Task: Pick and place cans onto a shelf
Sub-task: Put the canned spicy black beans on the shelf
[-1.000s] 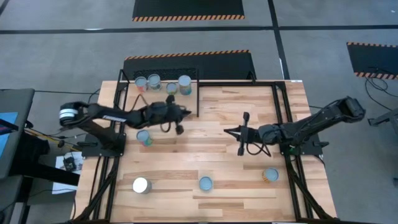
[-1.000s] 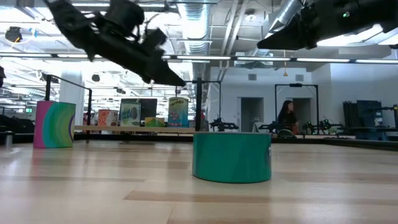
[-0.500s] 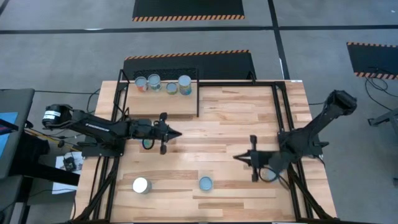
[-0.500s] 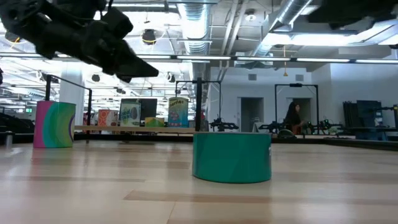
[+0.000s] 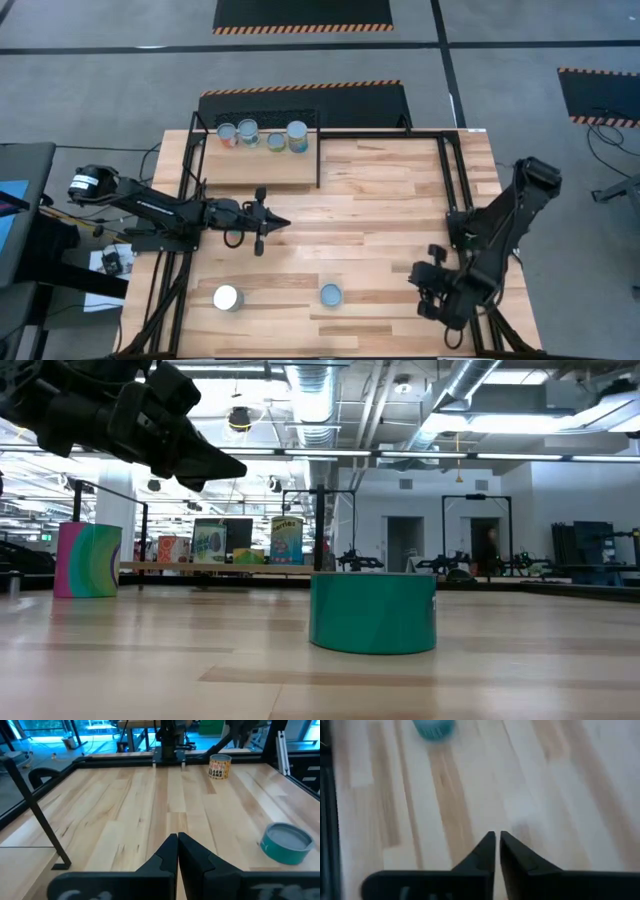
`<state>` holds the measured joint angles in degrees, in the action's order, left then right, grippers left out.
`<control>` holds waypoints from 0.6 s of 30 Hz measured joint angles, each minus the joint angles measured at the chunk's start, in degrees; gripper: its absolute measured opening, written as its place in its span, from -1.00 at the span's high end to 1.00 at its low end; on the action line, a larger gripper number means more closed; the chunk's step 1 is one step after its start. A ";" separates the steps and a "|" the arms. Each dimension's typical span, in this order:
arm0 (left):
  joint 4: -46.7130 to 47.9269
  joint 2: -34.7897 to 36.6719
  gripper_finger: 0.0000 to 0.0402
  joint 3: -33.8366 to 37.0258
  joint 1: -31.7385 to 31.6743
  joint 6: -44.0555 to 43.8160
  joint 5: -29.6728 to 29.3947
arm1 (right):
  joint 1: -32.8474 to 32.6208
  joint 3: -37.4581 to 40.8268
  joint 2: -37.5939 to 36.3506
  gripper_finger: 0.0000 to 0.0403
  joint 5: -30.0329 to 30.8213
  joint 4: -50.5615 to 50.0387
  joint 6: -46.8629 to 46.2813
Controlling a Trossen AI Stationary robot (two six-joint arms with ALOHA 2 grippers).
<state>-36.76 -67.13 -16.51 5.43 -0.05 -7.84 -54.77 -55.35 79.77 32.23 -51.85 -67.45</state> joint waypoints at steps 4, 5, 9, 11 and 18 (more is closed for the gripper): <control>0.01 0.00 0.99 0.00 0.02 -0.42 -0.05 | -1.34 -3.27 5.04 0.55 -8.76 -9.79 -12.91; 0.01 0.00 0.99 0.00 0.02 -0.42 -0.07 | -1.61 -3.87 6.17 0.50 -10.37 -11.55 -14.93; 0.03 0.00 0.99 -0.02 0.02 -0.43 -0.10 | -1.85 -4.27 9.82 0.28 -15.86 -15.70 -20.82; 0.03 0.00 0.99 -0.02 0.02 -0.42 -0.11 | -1.69 -4.27 11.06 0.19 -19.01 -15.57 -21.88; 0.03 0.00 0.99 -0.04 0.02 -0.43 -0.12 | -0.34 -4.29 14.34 0.03 -23.25 -15.45 -25.54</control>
<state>-36.73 -67.13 -16.56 5.45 -0.48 -7.96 -55.12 -59.64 94.11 8.99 -67.30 -92.99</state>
